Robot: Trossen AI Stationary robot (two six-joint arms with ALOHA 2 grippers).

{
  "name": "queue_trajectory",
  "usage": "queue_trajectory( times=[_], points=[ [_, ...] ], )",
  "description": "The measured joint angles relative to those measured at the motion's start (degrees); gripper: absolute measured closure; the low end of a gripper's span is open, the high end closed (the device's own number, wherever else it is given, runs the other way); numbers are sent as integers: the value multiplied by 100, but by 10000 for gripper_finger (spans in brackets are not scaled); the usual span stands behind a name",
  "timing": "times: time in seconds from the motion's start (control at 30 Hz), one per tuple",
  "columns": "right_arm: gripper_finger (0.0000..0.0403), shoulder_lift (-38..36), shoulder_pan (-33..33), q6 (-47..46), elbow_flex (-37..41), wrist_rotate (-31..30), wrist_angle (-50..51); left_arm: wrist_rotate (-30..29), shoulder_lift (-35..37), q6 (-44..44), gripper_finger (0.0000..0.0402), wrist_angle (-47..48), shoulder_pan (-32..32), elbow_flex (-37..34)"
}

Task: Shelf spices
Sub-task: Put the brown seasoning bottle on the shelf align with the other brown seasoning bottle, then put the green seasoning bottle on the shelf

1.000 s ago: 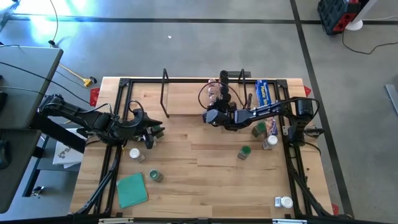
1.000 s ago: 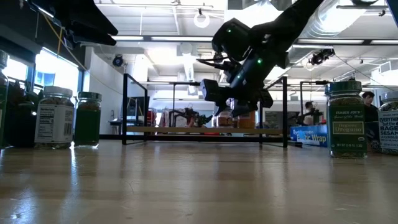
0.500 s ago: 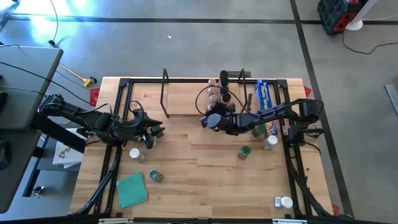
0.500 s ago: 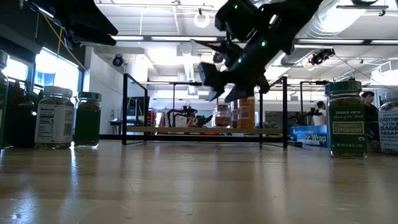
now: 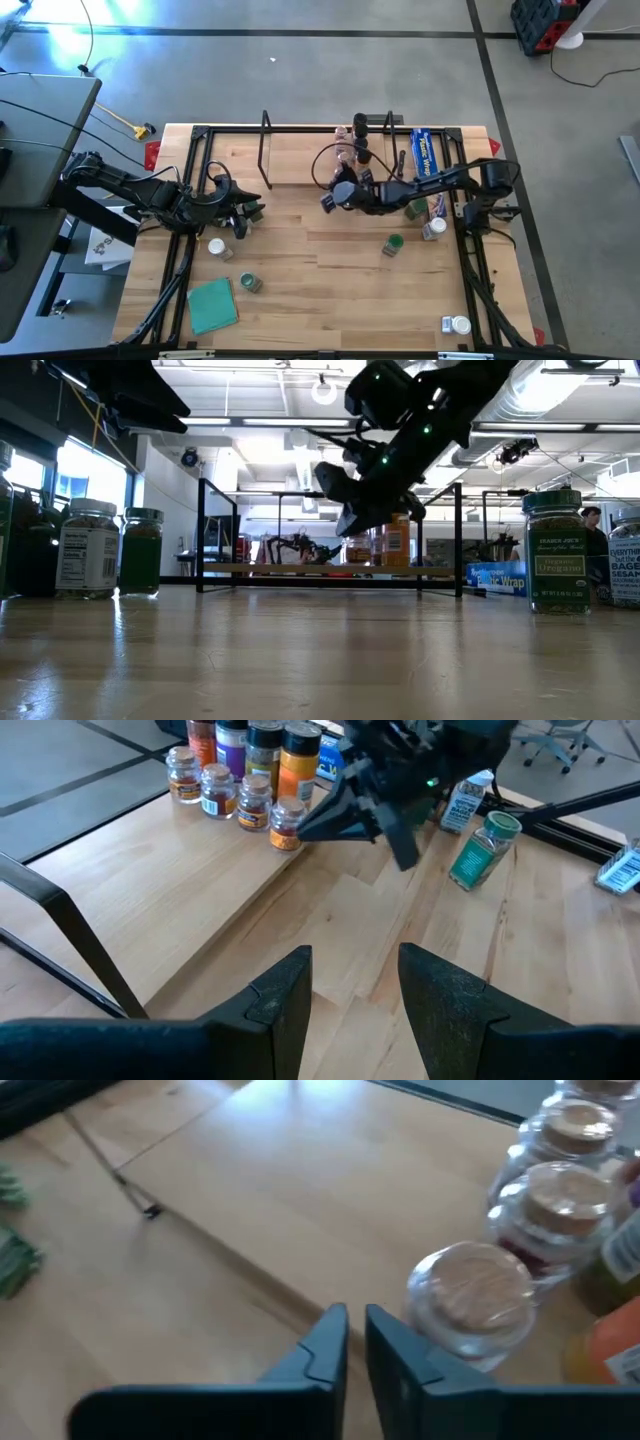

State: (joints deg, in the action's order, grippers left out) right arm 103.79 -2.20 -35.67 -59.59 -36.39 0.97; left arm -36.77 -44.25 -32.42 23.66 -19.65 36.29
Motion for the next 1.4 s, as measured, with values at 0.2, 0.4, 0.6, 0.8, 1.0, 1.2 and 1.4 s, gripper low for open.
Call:
queue_trajectory(
  times=[0.2, 0.4, 0.6, 0.8, 1.0, 1.2, 1.4],
  points=[
    [400, 26, -199, -32, 0, -5, 108, 4, 0, -18, 257, 2, 0, 0],
    [399, 26, -274, -2, 0, -25, 156, 4, 0, -31, 257, 2, 1, 0],
    [399, 26, -289, 149, 0, -220, 143, 7, 0, -31, 257, 2, 0, 0],
    [399, -18, -323, 567, 3, -243, 139, 7, 0, -31, 257, 4, 0, 0],
    [399, -637, -254, 985, 9, -247, 52, 7, 0, -26, 257, 9, 1, 0],
    [399, -1248, -277, 1399, 2, 229, 68, -73, 0, 107, 257, 7, -1, 0],
    [399, -1342, -380, 1267, 0, 982, 470, -129, 0, 116, 257, 44, -1, 0]
  ],
)
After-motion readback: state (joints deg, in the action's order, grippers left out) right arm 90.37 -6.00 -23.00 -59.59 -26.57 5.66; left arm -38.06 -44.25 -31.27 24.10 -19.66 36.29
